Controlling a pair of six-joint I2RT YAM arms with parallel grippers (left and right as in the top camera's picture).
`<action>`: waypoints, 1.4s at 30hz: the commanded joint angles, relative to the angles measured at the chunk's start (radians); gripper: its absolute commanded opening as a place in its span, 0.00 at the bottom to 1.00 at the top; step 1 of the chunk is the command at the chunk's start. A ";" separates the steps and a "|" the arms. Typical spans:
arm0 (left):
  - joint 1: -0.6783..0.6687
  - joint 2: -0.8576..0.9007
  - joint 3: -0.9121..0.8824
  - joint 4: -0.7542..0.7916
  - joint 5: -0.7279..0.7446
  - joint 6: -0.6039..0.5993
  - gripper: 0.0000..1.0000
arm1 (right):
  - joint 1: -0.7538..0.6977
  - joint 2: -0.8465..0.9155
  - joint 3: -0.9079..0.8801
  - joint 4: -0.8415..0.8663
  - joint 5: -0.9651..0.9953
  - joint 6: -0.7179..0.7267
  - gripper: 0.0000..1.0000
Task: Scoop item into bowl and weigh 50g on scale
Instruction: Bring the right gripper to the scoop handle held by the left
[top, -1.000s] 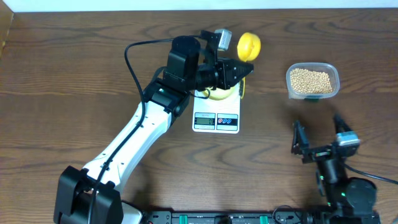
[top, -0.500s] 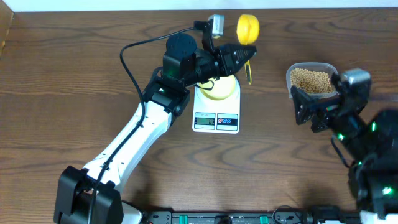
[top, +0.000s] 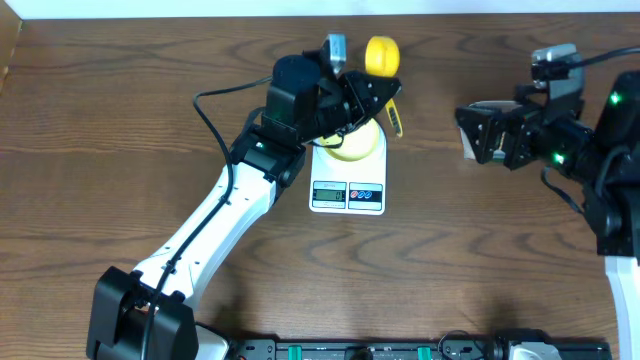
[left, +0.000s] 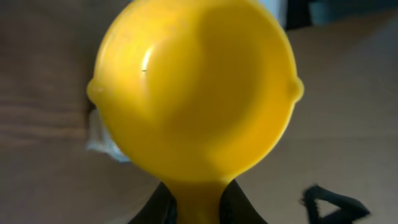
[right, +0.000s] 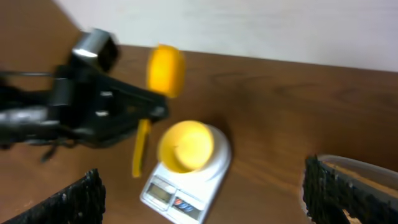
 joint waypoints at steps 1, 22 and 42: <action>-0.001 0.000 0.019 -0.060 -0.025 -0.013 0.08 | 0.019 0.020 0.010 0.007 -0.197 -0.018 0.93; 0.044 0.000 0.019 -0.058 -0.032 -0.603 0.08 | 0.278 0.205 -0.001 0.095 -0.044 0.133 0.76; 0.046 0.000 0.019 -0.028 0.041 -0.589 0.08 | 0.442 0.306 -0.001 0.237 0.482 0.394 0.50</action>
